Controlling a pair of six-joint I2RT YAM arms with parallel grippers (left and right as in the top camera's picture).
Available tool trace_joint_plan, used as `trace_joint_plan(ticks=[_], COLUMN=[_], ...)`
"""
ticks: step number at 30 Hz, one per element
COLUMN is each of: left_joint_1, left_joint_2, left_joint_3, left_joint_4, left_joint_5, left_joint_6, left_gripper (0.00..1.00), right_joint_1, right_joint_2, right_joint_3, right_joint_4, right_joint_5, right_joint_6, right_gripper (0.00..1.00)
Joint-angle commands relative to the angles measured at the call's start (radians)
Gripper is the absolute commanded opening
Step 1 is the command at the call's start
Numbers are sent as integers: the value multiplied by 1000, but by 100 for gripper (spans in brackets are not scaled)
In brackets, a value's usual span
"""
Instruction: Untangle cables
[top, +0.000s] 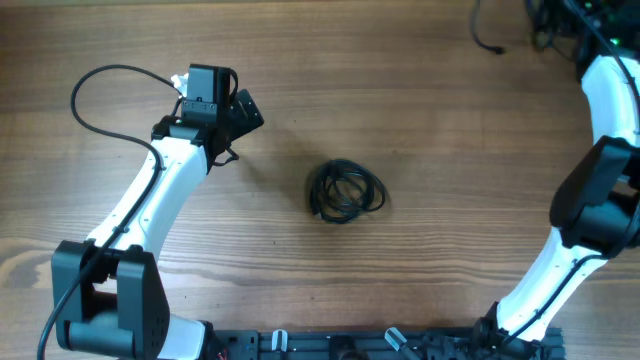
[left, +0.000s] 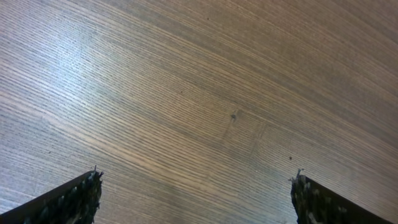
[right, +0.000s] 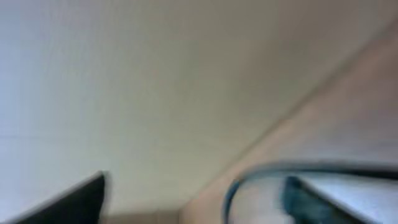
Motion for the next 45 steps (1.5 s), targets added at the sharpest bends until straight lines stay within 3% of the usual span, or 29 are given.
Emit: trace_joint_plan(ticks=[1, 5, 9, 15, 17, 25, 30, 36, 41, 45], left_joint_1=[3, 3, 3, 3, 3, 3, 3, 3, 3, 3], left_joint_2=[5, 5, 5, 5, 5, 5, 5, 5, 5, 5], left_joint_3=[5, 5, 5, 5, 5, 5, 5, 5, 5, 5], left_joint_4=[2, 2, 2, 2, 2, 2, 2, 2, 2, 2], left_joint_5=[4, 4, 4, 4, 4, 4, 4, 4, 4, 4], left_joint_6=[-2, -2, -2, -2, -2, -2, -2, -2, -2, -2], left_gripper=[100, 100, 100, 100, 100, 100, 100, 100, 100, 100], right_joint_1=[-10, -39, -64, 24, 58, 94, 107, 123, 123, 139], right_joint_2=[-14, -14, -6, 13, 44, 159, 220, 227, 220, 219], right_joint_3=[6, 6, 3, -58, -58, -58, -58, -27, 14, 14], right_joint_4=[-201, -501, -536, -436, -404, -217, -23, 324, 296, 9], right_joint_5=[104, 468, 484, 496, 549, 584, 513, 317, 228, 163], right_joint_6=[-205, -509, -563, -705, -579, -319, -213, -64, -118, -351], right_gripper=[100, 100, 100, 99, 100, 100, 100, 98, 100, 100])
